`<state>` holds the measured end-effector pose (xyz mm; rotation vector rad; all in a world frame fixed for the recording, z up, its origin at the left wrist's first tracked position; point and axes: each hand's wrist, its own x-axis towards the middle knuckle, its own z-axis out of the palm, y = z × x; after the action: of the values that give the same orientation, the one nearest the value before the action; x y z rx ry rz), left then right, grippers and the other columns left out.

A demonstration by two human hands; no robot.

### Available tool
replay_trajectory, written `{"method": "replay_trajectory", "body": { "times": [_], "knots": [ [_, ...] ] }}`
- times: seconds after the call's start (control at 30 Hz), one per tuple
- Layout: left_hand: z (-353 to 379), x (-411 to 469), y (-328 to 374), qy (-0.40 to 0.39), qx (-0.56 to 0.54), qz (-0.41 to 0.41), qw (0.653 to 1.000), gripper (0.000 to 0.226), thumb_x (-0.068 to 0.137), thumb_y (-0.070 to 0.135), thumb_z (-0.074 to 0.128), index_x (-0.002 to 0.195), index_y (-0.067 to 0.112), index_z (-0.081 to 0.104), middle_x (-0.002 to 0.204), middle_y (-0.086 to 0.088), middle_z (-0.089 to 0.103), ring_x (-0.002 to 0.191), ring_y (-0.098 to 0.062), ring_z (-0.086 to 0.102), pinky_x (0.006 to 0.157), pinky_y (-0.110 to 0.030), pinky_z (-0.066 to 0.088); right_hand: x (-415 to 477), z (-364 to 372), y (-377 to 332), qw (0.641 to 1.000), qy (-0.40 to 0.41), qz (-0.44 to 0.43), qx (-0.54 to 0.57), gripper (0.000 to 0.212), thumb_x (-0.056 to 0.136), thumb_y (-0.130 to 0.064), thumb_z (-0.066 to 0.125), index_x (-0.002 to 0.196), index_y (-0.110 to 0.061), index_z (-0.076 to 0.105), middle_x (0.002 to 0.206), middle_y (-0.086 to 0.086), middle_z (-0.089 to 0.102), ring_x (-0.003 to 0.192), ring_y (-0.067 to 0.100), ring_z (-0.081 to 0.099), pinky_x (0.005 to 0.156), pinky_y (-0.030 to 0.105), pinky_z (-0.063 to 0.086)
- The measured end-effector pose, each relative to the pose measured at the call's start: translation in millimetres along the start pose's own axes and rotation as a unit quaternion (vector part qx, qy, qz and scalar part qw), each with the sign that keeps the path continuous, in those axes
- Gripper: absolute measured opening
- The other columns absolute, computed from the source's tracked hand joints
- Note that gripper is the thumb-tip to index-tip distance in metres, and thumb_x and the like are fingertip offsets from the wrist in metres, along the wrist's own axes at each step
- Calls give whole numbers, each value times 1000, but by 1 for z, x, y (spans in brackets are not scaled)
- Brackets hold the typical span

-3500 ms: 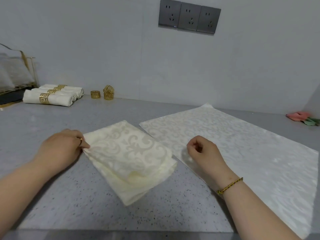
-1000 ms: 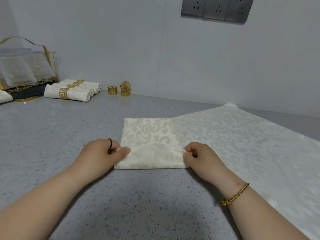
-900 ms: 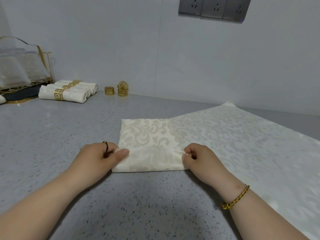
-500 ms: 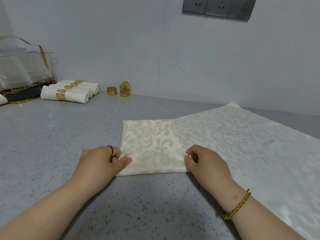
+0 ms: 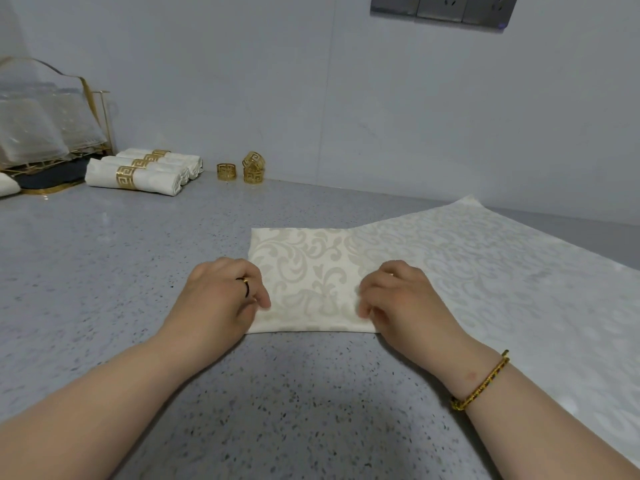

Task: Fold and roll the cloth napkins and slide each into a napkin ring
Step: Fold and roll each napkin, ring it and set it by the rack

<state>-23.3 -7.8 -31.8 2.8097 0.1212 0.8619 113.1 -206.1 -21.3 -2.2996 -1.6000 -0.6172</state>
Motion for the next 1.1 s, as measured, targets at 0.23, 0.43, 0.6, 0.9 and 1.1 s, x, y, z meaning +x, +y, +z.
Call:
{"method": "replay_trajectory", "body": {
  "times": [0.23,0.43,0.6,0.9,1.1],
  "knots": [
    [-6,-6,-11,-81,-163,-60,982,31,81,11,53,84,41,60,95,31,51,98,12,47,78,5,31,-10,-15,10,983,-126,61,122,37,81,-16,51,117,-18,60,123,-8,56,124,9,38,89,-5,17],
    [-6,-11,-14,-94,-65,-55,992,85,45,56,24,122,34,52,107,33,36,106,8,38,85,6,19,-11,-19,7,975,-172,86,112,47,87,-13,51,133,-22,44,135,-11,43,127,5,30,92,1,16],
    [-1,-7,-15,-45,23,6,999,58,67,46,29,98,21,71,96,9,70,86,-16,67,80,-23,39,-7,-13,4,982,-131,95,98,36,87,-11,49,121,-19,57,122,-7,56,118,10,41,93,12,26],
    [-12,-10,-14,-79,-194,-153,966,60,42,71,42,68,23,67,82,8,60,77,0,50,62,-6,34,-8,-26,5,917,-129,229,300,17,86,-9,53,79,-10,68,74,3,63,63,1,52,59,10,37],
    [-10,-6,-9,-77,-245,-257,932,58,83,36,63,42,19,26,47,3,27,40,-9,26,41,-17,22,-5,-13,5,906,-62,276,315,17,88,-20,57,79,-7,66,62,-5,51,52,1,44,53,9,35]
  ]
}}
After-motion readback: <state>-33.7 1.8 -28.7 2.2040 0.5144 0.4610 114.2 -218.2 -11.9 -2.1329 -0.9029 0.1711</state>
